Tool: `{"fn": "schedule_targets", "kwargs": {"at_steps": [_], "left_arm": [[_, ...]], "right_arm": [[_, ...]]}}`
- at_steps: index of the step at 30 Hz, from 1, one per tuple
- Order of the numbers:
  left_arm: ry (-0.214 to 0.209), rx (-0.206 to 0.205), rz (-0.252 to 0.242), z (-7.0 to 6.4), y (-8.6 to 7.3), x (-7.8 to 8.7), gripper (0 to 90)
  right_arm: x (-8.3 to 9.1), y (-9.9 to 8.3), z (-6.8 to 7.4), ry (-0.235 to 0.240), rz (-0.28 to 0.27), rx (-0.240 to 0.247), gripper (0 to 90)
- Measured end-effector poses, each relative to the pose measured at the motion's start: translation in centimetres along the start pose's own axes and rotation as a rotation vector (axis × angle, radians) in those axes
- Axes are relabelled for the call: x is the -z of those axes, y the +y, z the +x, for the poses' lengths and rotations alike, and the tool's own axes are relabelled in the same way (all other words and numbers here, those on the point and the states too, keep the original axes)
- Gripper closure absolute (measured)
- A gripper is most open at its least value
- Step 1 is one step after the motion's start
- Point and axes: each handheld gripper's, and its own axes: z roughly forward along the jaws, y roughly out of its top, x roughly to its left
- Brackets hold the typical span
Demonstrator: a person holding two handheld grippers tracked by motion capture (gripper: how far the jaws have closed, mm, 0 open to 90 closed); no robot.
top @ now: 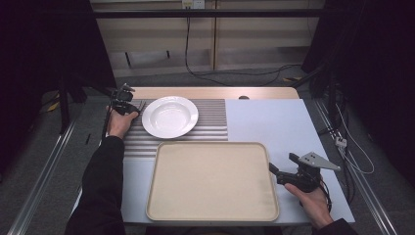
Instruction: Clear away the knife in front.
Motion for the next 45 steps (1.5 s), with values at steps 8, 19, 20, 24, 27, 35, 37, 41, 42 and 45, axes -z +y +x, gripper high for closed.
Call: {"fn": "schedule_targets", "kwargs": {"at_steps": [8,19,20,24,27,35,37,41,42,45], "left_arm": [[-0.017,-0.022,-0.014,-0.2,0.0,1.2,79.8],[-0.031,-0.06,-0.048,-1.3,0.0,3.3,79.8],[-0.026,-0.065,-0.052,-1.3,0.0,3.5,79.8],[-0.041,-0.062,-0.065,-1.3,-0.2,4.1,79.8],[-0.049,-0.07,-0.067,-1.5,-0.4,4.4,79.8],[-0.062,-0.104,-0.097,-2.6,-0.9,5.7,79.8],[-0.075,-0.107,-0.099,-2.9,-1.0,6.1,79.8],[-0.075,-0.116,-0.093,-3.5,-1.4,6.5,79.7],[-0.077,-0.116,-0.096,-3.6,-1.5,6.5,79.8],[-0.078,-0.122,-0.101,-4.0,-1.8,6.9,79.8]], "right_arm": [[0.0,0.0,0.0,0.001,-0.001,-0.003,11.8],[0.0,0.0,0.1,0.002,-0.001,-0.002,11.8],[0.0,0.0,0.1,0.004,-0.001,-0.003,11.8],[-0.1,0.0,0.1,0.004,-0.001,-0.003,11.8],[0.0,0.0,0.1,0.003,-0.002,-0.002,11.8],[-0.1,0.1,0.2,0.007,-0.002,0.0,11.8],[-0.1,0.1,0.2,0.005,-0.002,0.001,11.8],[-0.1,0.1,0.3,0.003,0.001,0.005,11.8],[-0.1,0.1,0.3,0.003,0.004,0.005,11.8],[-0.1,0.1,0.3,0.007,0.005,0.006,11.8]]}}
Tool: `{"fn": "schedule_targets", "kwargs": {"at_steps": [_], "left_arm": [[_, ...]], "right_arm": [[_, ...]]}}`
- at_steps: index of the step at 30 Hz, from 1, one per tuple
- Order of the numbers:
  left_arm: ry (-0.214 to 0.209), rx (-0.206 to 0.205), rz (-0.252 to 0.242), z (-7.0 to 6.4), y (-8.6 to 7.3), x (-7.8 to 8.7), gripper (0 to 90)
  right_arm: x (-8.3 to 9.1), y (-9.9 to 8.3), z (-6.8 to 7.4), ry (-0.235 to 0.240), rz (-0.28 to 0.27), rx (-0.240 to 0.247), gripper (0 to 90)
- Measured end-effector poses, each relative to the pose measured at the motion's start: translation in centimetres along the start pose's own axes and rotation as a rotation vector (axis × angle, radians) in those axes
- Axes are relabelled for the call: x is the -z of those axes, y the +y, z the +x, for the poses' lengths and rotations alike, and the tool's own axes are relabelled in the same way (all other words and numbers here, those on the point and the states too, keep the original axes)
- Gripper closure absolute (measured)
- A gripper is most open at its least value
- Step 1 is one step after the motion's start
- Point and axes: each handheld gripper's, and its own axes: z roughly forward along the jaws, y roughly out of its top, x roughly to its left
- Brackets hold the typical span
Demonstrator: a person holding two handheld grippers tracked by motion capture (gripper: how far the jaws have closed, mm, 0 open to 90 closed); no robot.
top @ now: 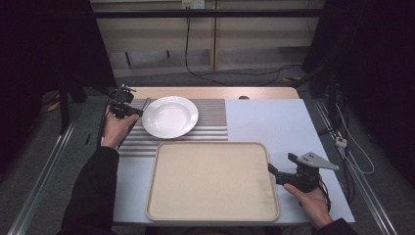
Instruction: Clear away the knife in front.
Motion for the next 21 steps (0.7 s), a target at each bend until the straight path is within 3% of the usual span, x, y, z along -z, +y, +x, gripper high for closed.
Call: {"fn": "schedule_targets", "kwargs": {"at_steps": [10,21], "left_arm": [[-0.032,-0.032,-0.027,-1.5,-0.3,1.7,79.8],[-0.063,-0.082,-0.042,-4.0,-0.8,2.9,79.8]], "right_arm": [[0.0,0.0,0.0,0.001,-0.004,0.002,11.8],[0.1,0.0,0.0,-0.003,-0.005,0.005,11.8]]}}
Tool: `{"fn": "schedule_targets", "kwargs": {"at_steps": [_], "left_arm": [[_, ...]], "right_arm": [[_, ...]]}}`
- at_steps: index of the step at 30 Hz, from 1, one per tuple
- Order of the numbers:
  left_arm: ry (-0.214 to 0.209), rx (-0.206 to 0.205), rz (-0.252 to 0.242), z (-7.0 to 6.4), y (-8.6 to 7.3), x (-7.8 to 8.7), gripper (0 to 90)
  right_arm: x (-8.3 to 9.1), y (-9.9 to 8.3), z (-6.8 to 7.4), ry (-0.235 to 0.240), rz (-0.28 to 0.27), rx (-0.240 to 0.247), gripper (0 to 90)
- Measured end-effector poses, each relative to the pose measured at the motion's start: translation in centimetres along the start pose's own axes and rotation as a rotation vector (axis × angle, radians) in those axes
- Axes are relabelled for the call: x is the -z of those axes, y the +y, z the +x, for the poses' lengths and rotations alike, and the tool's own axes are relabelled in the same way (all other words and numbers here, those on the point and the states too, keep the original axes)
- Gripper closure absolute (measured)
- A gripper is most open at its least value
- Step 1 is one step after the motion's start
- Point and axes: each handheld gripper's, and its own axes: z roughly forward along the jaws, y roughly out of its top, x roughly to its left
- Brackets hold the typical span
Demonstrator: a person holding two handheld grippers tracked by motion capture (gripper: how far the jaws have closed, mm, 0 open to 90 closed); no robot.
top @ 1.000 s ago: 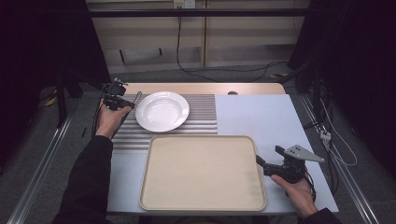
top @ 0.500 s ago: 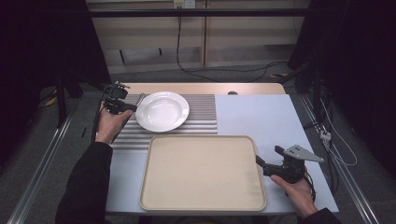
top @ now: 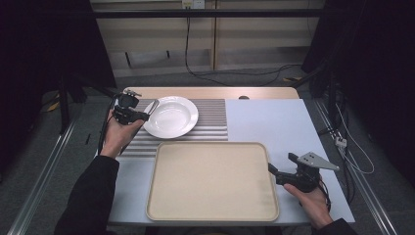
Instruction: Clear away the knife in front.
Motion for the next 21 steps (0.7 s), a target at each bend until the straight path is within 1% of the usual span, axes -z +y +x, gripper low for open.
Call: {"fn": "schedule_targets", "kwargs": {"at_steps": [3,5,7,8,9,10,11,13,15,17,18,21], "left_arm": [[-0.008,-0.016,-0.006,-0.7,-0.2,0.3,79.7],[-0.013,-0.009,-0.013,-1.1,-0.4,0.5,79.7],[-0.015,-0.013,-0.01,-1.2,-0.5,0.7,79.7],[-0.02,-0.017,-0.008,-1.4,-0.5,0.8,79.8],[-0.035,-0.022,-0.006,-1.6,-0.6,0.8,79.7],[-0.028,-0.024,-0.005,-1.8,-0.7,0.9,79.7],[-0.023,-0.036,0.0,-2.0,-0.8,1.0,79.7],[-0.036,-0.032,0.0,-2.5,-1.0,1.0,79.7],[-0.039,-0.045,0.001,-2.9,-1.1,1.1,79.7],[-0.062,-0.039,-0.008,-3.2,-1.3,1.2,79.7],[-0.057,-0.047,-0.016,-3.4,-1.4,1.3,79.7],[-0.065,-0.054,-0.011,-4.1,-1.6,1.4,79.7]], "right_arm": [[0.0,0.0,0.1,0.004,-0.001,0.005,11.8],[0.0,0.0,0.1,0.005,-0.001,0.006,11.8],[0.0,0.1,0.1,0.005,-0.002,0.007,11.8],[0.0,0.1,0.1,0.005,-0.002,0.007,11.8],[0.0,0.0,0.1,0.005,-0.001,0.007,11.8],[0.0,0.0,0.1,0.005,-0.001,0.009,11.8],[0.0,0.0,0.1,0.005,-0.001,0.01,11.8],[0.1,0.0,0.1,0.005,-0.003,0.006,11.8],[0.1,0.0,0.1,0.003,0.0,0.008,11.8],[0.1,0.0,0.1,0.004,-0.003,0.003,11.8],[0.1,0.0,0.1,0.005,-0.003,0.005,11.7],[0.1,0.1,0.1,0.006,-0.005,0.006,11.8]]}}
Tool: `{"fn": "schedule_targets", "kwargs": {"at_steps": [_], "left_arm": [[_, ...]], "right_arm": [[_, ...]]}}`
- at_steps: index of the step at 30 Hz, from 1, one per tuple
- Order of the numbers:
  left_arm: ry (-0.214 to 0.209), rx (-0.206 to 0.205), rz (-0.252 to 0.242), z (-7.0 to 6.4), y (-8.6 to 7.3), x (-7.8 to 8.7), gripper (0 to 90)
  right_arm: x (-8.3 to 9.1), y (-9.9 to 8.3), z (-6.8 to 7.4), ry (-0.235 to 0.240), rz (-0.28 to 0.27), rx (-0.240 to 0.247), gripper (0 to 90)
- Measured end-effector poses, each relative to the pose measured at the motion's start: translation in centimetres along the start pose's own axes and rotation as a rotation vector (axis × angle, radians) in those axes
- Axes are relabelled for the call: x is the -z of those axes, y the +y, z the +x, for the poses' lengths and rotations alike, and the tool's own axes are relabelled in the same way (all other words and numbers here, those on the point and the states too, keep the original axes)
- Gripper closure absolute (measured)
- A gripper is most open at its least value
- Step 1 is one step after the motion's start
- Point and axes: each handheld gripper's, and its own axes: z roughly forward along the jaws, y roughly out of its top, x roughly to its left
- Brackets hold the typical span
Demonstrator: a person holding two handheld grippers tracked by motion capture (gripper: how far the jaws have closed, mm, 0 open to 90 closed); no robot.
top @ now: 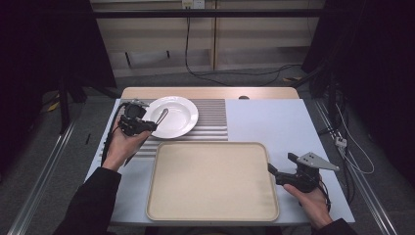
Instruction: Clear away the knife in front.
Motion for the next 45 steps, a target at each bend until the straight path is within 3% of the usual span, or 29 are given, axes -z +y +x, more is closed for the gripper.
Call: {"fn": "schedule_targets", "kwargs": {"at_steps": [13,18,19,31,45], "left_arm": [[-0.004,-0.051,0.035,-2.8,-0.3,-0.1,79.7],[-0.015,-0.059,0.039,-3.6,-0.5,0.0,79.7],[-0.02,-0.045,0.031,-3.8,-0.6,0.0,79.7],[-0.058,-0.079,0.036,-6.2,-1.0,0.0,79.7],[-0.096,-0.098,0.079,-8.8,-1.3,-1.7,79.7]], "right_arm": [[0.0,0.0,0.1,-0.002,0.003,0.004,11.8],[0.0,0.0,0.1,-0.002,0.002,0.003,11.8],[0.0,0.0,0.1,-0.002,0.003,0.006,11.8],[0.0,0.1,0.3,0.0,0.003,0.01,11.8],[0.0,0.1,0.3,0.002,0.004,0.013,11.8]]}}
